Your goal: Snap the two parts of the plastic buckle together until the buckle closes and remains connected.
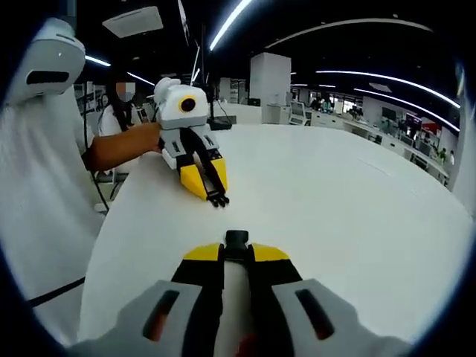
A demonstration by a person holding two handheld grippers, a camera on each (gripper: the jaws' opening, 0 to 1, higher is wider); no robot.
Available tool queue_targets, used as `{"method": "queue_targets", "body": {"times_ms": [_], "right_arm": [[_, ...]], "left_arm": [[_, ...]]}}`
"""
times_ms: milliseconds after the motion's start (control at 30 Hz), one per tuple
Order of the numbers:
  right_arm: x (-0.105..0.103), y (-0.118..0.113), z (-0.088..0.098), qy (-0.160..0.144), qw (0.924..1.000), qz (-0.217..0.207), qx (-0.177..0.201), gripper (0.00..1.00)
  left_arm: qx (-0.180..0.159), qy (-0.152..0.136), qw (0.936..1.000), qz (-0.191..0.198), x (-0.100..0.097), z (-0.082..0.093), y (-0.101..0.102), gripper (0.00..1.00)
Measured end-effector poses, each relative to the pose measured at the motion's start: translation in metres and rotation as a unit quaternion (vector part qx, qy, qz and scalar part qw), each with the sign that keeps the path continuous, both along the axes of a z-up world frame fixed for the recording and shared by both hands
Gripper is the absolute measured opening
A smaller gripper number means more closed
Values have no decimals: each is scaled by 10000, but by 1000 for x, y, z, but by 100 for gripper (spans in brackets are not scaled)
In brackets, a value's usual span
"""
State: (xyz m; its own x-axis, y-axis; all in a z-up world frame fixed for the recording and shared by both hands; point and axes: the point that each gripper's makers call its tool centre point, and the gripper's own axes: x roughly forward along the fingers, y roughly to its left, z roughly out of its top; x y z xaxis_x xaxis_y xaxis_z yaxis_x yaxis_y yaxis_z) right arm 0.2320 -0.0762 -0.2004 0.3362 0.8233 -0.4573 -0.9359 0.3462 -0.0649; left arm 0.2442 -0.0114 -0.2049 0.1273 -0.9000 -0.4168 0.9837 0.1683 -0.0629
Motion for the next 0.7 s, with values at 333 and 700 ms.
{"method": "queue_targets", "body": {"times_ms": [333, 700], "right_arm": [[-1, -1, -1, 123, 9983, 570, -39, 13], [-10, 6, -1, 168, 9938, 1103, -4, 13]], "left_arm": [[-72, 19, 9982, -601, -11, 0, -4, 12], [-137, 57, 9960, -886, -14, 0, -9, 12]]}}
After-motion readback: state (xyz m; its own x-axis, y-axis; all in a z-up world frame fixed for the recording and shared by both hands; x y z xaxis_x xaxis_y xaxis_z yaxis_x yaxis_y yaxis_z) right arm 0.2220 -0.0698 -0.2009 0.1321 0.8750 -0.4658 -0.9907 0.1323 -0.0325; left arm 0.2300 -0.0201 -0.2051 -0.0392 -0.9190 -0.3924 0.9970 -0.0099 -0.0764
